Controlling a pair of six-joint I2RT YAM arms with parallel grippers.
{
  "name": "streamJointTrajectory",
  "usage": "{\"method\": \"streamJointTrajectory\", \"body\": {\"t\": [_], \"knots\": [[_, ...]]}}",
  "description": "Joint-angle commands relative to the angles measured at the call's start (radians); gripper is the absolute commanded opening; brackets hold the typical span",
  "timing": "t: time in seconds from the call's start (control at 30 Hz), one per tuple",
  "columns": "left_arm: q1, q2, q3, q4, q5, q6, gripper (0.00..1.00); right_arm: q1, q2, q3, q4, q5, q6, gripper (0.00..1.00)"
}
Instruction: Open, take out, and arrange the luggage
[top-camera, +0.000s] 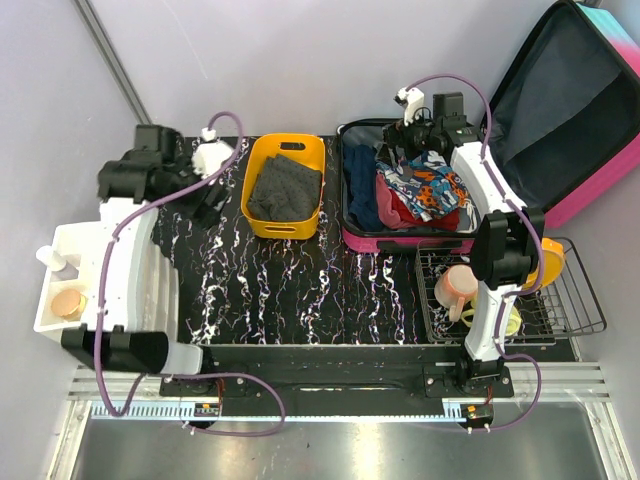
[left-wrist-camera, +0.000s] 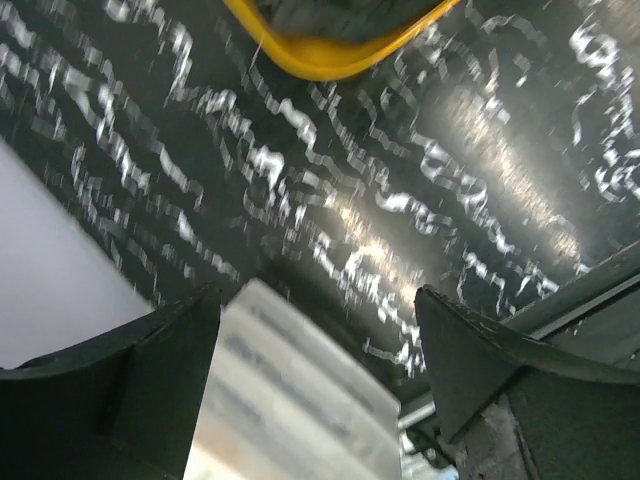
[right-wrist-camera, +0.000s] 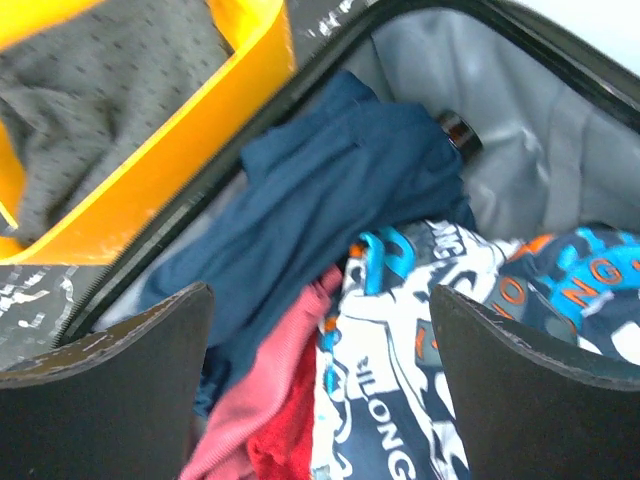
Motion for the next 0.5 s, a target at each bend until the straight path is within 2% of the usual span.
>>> {"method": "streamJointTrajectory", "body": {"t": [0.0, 0.07, 0.17, 0.3, 0.37, 0.4, 0.47], "knots": [[-0.095, 0.110, 0.102, 0.148, 0.136, -0.069, 0.83, -0.014, -0.023, 0.058, -0.160, 0.163, -0.114, 0.97], [-0.130, 0.195, 0.172, 0.177, 0.183, -0.099, 0.83, -0.019, 0.016, 0.114, -0.230, 0.191, -0.102, 0.96], [-0.150, 0.274, 0.197, 0.252, 0.246, -0.134, 0.83, -0.029, 0.049, 0.142, -0.286, 0.249, -0.106, 0.94], [-0.199, 0.365, 0.238, 0.290, 0.260, -0.141, 0.83, -0.093, 0.061, 0.148, -0.356, 0.223, -0.129, 0.91], [-0.224, 0.414, 0.281, 0.290, 0.265, -0.142, 0.83, -0.115, 0.063, 0.151, -0.416, 0.179, -0.198, 0.86], [-0.227, 0.426, 0.295, 0.290, 0.268, -0.145, 0.83, -0.118, 0.061, 0.145, -0.425, 0.176, -0.217, 0.77], [-0.241, 0.463, 0.323, 0.293, 0.273, -0.150, 0.83, -0.120, 0.046, 0.113, -0.430, 0.170, -0.261, 0.72]]}}
